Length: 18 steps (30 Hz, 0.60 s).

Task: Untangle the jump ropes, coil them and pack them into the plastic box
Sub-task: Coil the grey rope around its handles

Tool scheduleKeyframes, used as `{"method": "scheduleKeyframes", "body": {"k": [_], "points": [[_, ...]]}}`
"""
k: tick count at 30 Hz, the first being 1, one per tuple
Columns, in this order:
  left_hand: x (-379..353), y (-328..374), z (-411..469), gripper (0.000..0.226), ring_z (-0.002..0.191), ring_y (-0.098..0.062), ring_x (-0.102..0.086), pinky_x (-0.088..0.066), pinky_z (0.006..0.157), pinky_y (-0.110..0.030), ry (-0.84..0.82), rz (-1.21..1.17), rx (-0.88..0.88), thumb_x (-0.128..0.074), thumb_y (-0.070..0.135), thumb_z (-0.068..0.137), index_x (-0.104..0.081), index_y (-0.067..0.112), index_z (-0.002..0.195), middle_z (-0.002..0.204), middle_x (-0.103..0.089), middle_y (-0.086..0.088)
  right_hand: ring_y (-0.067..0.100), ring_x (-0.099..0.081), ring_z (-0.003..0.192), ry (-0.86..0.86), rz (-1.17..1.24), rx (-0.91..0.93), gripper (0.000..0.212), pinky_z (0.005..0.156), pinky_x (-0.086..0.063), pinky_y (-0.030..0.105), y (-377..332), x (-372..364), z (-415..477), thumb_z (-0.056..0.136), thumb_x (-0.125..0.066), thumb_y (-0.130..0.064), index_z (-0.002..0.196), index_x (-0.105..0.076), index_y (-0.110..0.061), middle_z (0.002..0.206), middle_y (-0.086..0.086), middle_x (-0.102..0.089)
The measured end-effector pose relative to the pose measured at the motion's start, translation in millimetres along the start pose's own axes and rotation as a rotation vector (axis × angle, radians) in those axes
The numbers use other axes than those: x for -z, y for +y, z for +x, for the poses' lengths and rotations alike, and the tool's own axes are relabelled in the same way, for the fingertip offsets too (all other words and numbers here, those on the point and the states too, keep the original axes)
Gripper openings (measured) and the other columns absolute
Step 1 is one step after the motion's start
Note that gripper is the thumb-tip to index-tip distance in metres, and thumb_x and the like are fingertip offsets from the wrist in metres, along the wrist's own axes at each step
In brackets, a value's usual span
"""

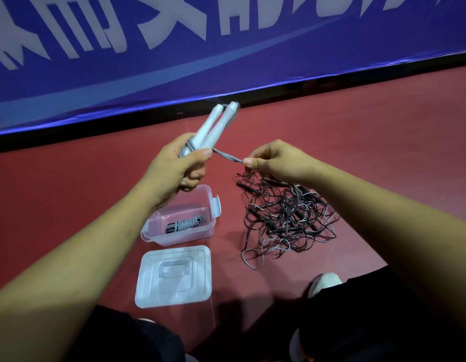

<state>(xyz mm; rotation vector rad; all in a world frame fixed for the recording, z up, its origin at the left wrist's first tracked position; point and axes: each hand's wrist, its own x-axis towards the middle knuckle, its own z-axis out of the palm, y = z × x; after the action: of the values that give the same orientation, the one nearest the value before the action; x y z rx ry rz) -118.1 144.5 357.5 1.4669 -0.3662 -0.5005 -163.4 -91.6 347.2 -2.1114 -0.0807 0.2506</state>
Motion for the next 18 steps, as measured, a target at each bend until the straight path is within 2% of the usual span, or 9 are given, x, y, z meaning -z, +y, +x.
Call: {"method": "scheduleKeyframes", "body": {"k": [3,5,7,10,12,14,18], "points": [[13,3,8,0.016,0.038,-0.006,-0.023,-0.017,0.041,-0.017,0.113,0.003,-0.001,-0.06,0.011,0.09,-0.044,0.015,0.089,0.051,-0.035,0.003,0.007,-0.034,0.044,-0.024,-0.139,-0.026,0.031,0.042,-0.03,0.018,3,4,-5,0.097,-0.059,-0.034,0.086,-0.07,-0.007,0.055,-0.004,-0.043],[25,3,12,0.022,0.038,-0.008,-0.025,-0.02,0.039,-0.017,0.225,0.077,-0.008,-0.058,0.001,0.094,-0.041,0.015,0.087,0.052,-0.037,0.001,0.009,-0.038,0.048,-0.018,-0.103,-0.028,0.029,0.044,-0.032,0.018,1,9,-8,0.097,-0.06,-0.032,0.089,-0.07,-0.006,0.061,0.001,-0.046],[38,-3,15,0.025,0.037,-0.01,-0.028,-0.025,0.039,-0.018,0.33,0.216,0.017,-0.061,-0.002,0.091,-0.041,0.015,0.089,0.056,-0.04,-0.005,0.013,-0.043,0.057,-0.023,-0.123,0.011,0.023,0.05,-0.037,0.021,-6,14,-12,0.097,-0.06,-0.032,0.09,-0.071,-0.013,0.068,0.004,-0.052],[50,-14,20,0.025,0.043,-0.017,-0.039,-0.033,0.043,-0.024,0.434,0.552,0.037,-0.068,0.002,0.083,-0.047,0.012,0.089,0.068,-0.05,-0.011,0.016,-0.05,0.062,-0.036,-0.292,0.11,0.019,0.06,-0.041,0.027,-21,11,-18,0.098,-0.058,-0.035,0.087,-0.07,-0.026,0.07,0.004,-0.06],[50,-18,22,0.025,0.055,-0.021,-0.043,-0.036,0.049,-0.028,0.445,0.79,0.015,-0.071,0.006,0.077,-0.05,0.008,0.091,0.075,-0.055,-0.009,0.012,-0.047,0.054,-0.08,-0.314,0.162,0.023,0.054,-0.04,0.024,-33,0,-23,0.1,-0.055,-0.032,0.08,-0.066,-0.028,0.062,0.006,-0.057],[48,-21,21,0.025,0.062,-0.024,-0.044,-0.036,0.052,-0.031,0.42,0.947,-0.013,-0.071,0.008,0.075,-0.051,0.008,0.09,0.077,-0.056,-0.007,0.011,-0.044,0.047,-0.124,-0.235,0.171,0.028,0.048,-0.036,0.02,-45,-10,-26,0.101,-0.052,-0.026,0.077,-0.064,-0.023,0.056,0.009,-0.053],[36,-30,16,0.022,0.068,-0.029,-0.052,-0.037,0.056,-0.033,0.247,1.146,0.032,-0.073,0.017,0.075,-0.053,0.018,0.084,0.073,-0.058,-0.002,0.006,-0.033,0.042,-0.075,-0.064,0.172,0.028,0.044,-0.028,0.018,-54,-12,-31,0.101,-0.053,-0.019,0.079,-0.068,-0.01,0.05,-0.003,-0.04]]}}
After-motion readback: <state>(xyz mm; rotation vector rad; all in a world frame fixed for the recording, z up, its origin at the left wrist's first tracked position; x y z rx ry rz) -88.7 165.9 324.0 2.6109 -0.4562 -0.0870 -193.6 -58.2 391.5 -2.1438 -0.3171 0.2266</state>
